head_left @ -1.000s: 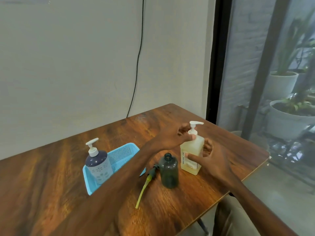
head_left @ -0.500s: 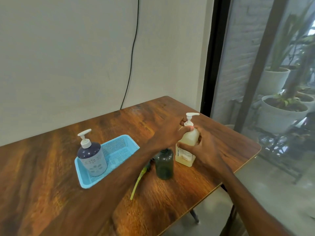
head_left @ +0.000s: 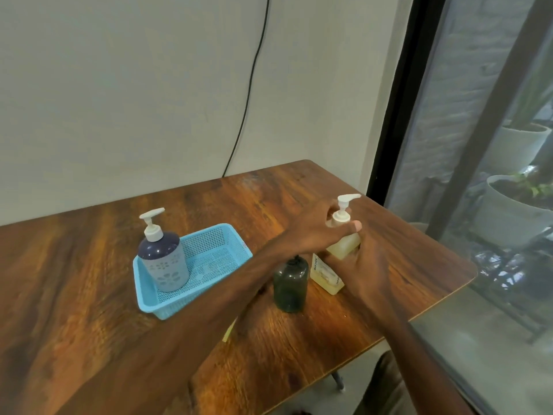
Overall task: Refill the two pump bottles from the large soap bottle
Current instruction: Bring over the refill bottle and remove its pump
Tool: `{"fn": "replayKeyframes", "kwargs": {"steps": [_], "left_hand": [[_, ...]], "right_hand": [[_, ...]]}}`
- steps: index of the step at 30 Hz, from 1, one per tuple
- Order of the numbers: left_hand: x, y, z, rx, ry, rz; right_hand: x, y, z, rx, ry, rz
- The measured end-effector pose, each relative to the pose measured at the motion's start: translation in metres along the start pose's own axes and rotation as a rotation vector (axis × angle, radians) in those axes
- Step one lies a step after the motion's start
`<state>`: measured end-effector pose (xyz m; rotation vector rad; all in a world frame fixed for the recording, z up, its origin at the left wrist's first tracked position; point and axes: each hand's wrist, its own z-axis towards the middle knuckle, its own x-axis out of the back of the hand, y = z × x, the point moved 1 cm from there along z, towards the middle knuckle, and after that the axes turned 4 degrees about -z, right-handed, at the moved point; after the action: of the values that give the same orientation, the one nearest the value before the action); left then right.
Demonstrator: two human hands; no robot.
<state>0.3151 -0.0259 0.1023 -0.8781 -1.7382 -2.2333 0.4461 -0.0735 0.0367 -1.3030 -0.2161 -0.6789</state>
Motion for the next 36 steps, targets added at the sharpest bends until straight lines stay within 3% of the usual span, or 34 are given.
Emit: {"fn": "replayKeyframes", "kwargs": {"steps": [4,8,10,21,24,30,36], "left_hand": [[0.021,-0.004,-0.002,-0.076,-0.061,-0.031],[0.007,-0.004,0.001,-0.074,0.205,0.027],[0.001,-0.008,0.005,-0.018,0.242,-0.007],[0.026,-0.007,0.0,-0.129,-0.156,-0.076],[0.031,-0.006,0.001,-0.132,-0.133,-0.05],[0.013,-0.006,0.005,-0.033,0.155,0.006],[0.004,-0.001,0.009,-0.062,-0.018,-0.008]], "right_hand": [[0.0,0.005,0.006,0.022,-0.016,-0.032],[-0.003,0.008,0.009,0.005,-0.025,-0.024],[-0.004,0.009,0.01,-0.002,-0.024,-0.031],[-0.002,0.011,0.009,0.017,-0.023,0.009],[-0.002,0.01,0.009,0.023,-0.016,-0.004],[-0.003,0.01,0.008,0.021,-0.018,0.025],[-0.004,0.011,0.009,0.021,-0.018,0.051]]}}
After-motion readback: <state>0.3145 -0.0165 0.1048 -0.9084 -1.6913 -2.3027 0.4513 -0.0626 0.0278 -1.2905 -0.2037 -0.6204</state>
